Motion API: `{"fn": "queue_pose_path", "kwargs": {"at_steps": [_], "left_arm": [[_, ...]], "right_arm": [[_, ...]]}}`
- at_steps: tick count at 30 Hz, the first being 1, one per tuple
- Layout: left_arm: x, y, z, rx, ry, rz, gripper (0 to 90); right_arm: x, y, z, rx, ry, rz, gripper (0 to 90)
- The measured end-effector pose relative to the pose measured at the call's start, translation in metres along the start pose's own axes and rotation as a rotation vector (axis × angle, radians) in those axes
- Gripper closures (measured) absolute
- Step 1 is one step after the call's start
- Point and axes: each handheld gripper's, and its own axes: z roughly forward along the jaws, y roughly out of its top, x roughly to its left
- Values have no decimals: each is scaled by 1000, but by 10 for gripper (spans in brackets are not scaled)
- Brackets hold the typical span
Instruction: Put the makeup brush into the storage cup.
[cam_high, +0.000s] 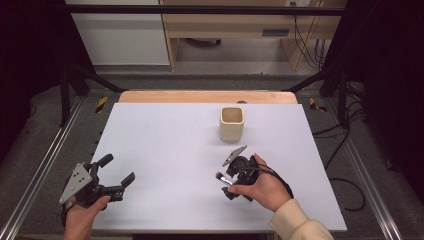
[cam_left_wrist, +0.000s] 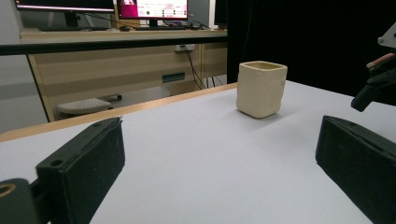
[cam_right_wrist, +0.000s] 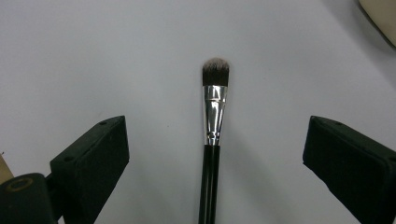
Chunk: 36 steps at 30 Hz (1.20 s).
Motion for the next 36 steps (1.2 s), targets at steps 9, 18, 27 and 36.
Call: {"fn": "queue_pose_path", "kwargs": {"at_steps": [9, 18, 27, 36], "left_arm": [[-1, 0, 1, 5, -3, 4, 9], [-1, 0, 1, 8, -5, 7, 9], [-2, -1, 2, 21, -10, 20, 9], [-3, -1, 3, 23, -12, 22, 9]], "right_arm": [[0, -4, 10, 13, -1, 13, 92], [-4, -8, 19, 20, -6, 32, 105], [-5, -13, 27, 24, -1, 41, 98], [-5, -16, 30, 26, -2, 35, 194]]}}
